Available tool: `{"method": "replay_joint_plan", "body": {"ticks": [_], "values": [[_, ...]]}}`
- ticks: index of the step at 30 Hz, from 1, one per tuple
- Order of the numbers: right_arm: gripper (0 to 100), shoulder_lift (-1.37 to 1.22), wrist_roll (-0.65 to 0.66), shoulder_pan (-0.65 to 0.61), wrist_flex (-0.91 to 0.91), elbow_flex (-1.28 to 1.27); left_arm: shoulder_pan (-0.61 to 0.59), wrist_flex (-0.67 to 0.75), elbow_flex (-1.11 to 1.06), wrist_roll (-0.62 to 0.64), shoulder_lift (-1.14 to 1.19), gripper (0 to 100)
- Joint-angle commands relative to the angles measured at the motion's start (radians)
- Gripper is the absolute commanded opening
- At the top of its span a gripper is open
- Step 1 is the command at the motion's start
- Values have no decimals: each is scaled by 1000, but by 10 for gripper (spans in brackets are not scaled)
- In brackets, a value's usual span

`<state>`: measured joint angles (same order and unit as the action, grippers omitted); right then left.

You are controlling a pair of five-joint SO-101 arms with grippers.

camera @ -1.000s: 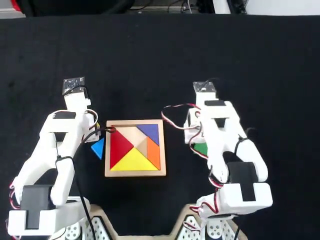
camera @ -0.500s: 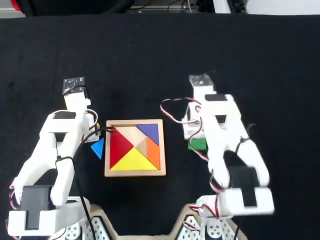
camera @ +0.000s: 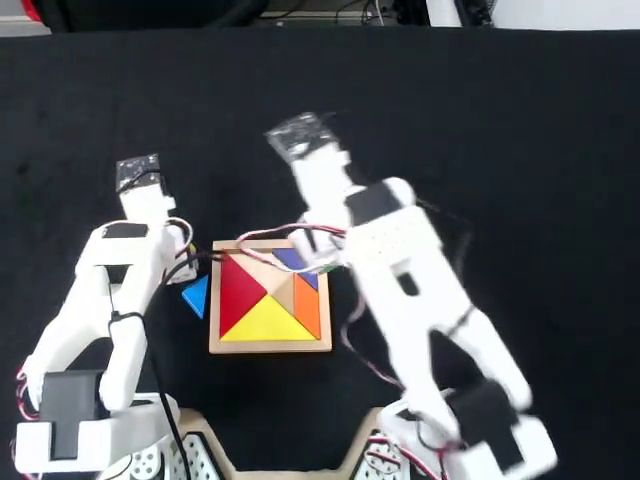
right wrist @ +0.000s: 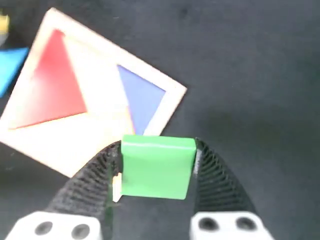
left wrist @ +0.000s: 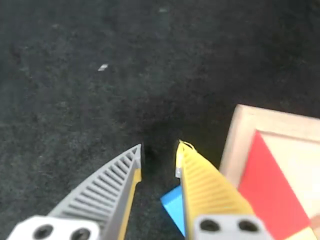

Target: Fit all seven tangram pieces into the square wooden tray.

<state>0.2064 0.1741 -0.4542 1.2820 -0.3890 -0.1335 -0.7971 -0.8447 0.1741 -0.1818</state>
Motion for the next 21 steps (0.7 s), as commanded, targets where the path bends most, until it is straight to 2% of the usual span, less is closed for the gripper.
{"method": "replay_joint_plan", "body": {"ticks": [1, 5, 10, 21], "values": [[77, -108, 40, -97, -6, 119, -47, 14, 12, 25, -5, 130], [77, -216, 40, -147, -8, 177, -87, 14, 12, 26, -5, 130], [77, -305, 49, -203, -123, 148, -104, 14, 12, 58, -5, 130], [78, -383, 138, -203, -212, 136, -105, 14, 12, 58, -5, 130]]}}
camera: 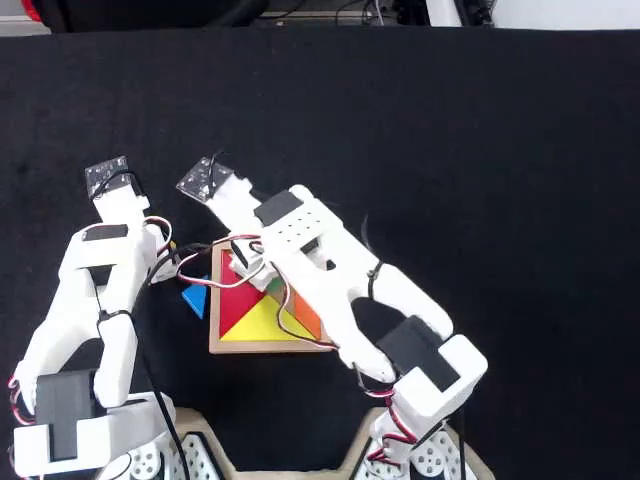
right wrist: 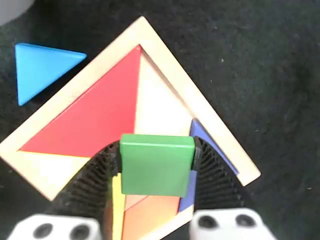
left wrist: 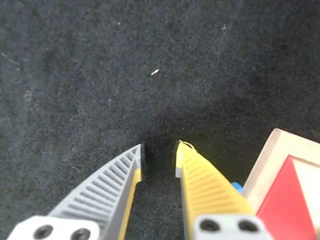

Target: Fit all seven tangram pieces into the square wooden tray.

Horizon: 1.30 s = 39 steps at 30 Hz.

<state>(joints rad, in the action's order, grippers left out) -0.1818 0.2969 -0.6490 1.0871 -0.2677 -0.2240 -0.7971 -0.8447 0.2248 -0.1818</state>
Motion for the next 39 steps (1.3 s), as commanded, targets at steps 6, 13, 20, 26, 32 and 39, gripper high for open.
{"method": "replay_joint_plan", "body": {"ticks": [6, 13, 20, 26, 32, 39], "values": [[182, 4, -8, -8, -17, 8, -12, 14, 12, 8, -5, 130], [253, -39, -9, -14, -15, 15, -10, 14, 12, 8, -5, 130], [246, -10, 3, 25, -6, 56, -8, 14, 12, 8, -5, 130], [60, 25, -21, 48, -110, 97, -7, 14, 12, 8, -5, 130], [27, -85, -31, 38, -153, 124, -5, 15, 12, 8, -5, 130], [15, -143, -31, 34, -40, 180, -5, 28, 12, 8, -5, 130]]}}
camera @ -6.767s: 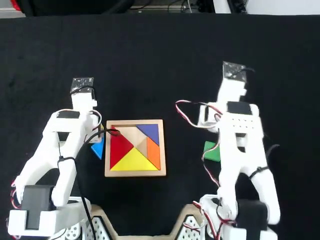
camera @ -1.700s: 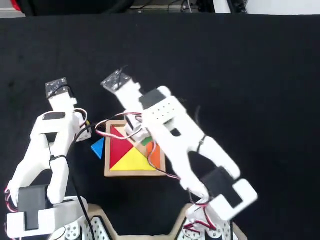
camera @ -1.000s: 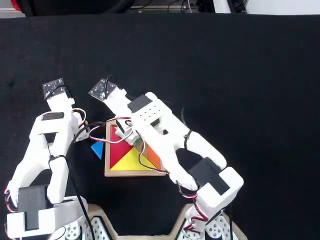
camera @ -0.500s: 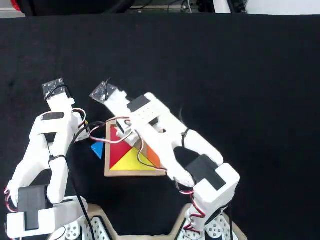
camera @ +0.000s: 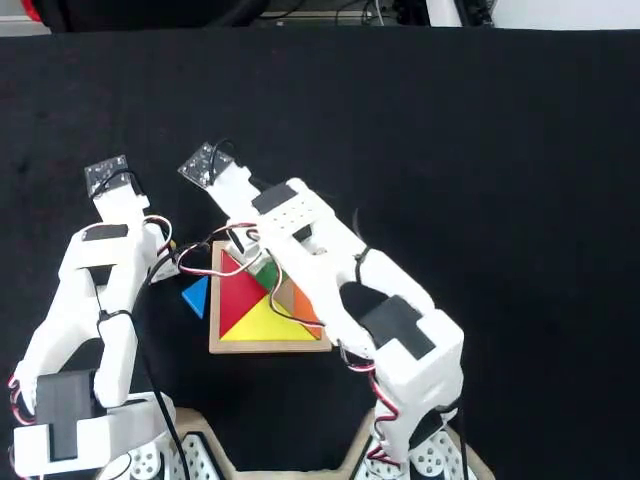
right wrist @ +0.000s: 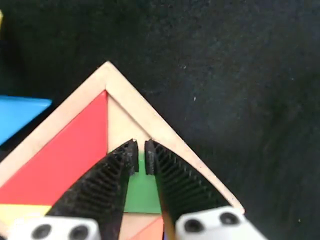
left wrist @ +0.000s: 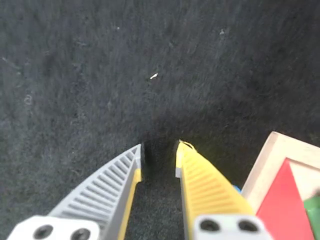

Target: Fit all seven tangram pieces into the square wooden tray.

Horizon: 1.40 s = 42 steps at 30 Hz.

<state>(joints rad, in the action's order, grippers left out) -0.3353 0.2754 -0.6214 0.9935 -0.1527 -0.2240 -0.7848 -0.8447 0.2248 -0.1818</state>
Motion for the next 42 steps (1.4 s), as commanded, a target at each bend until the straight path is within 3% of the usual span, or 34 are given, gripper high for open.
{"method": "replay_joint_plan", "body": {"ticks": [1, 12, 18, 30, 36, 42], "values": [[11, 10, -9, 6, 75, 71, -5, 15, 12, 8, -5, 130], [11, 96, -15, 12, 132, 97, -5, 15, 12, 9, -5, 128], [11, 68, -17, -5, -15, 39, -5, 15, 12, 15, -5, 128], [11, -18, -14, -6, 107, 94, -5, 15, 12, 15, -5, 127], [11, 196, -20, 25, 160, 91, -5, 11, 12, 8, -6, 127], [11, 449, -120, 172, 72, -140, 5, 5, 2, -78, -86, 127]]}}
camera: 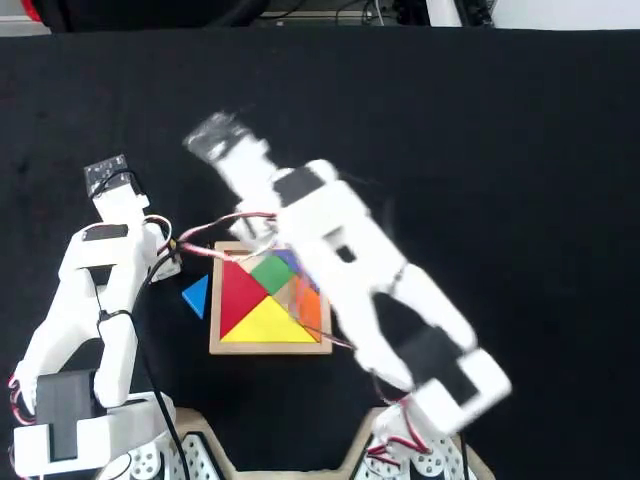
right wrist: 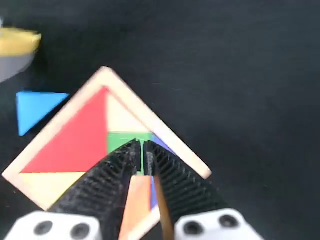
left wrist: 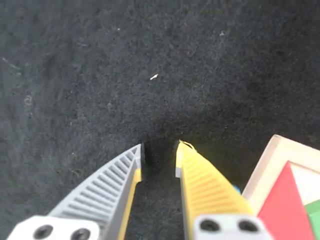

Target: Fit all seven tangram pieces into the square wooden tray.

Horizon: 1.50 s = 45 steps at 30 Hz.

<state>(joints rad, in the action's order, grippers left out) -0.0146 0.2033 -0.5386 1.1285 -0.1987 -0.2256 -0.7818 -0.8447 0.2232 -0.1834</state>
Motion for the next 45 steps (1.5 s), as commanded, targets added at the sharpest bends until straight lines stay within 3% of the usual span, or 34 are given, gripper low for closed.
{"method": "replay_joint_plan", "body": {"ticks": [1, 9, 15, 19, 31, 45], "values": [[11, 147, -68, 118, -101, -148, 10, -12, -5, -98, -117, 127], [11, 157, -95, 276, -359, -424, 145, -69, -77, -407, -273, 131], [11, 157, -94, 302, -382, -437, 246, -68, -107, -388, -273, 142], [11, 157, -94, 302, -377, -438, 223, -63, -125, -324, -273, 224], [11, 157, -92, 302, -379, -444, 91, -40, -151, -367, -204, 212], [11, 157, -92, 301, -384, -452, 79, 26, -104, -413, -201, 212]]}}
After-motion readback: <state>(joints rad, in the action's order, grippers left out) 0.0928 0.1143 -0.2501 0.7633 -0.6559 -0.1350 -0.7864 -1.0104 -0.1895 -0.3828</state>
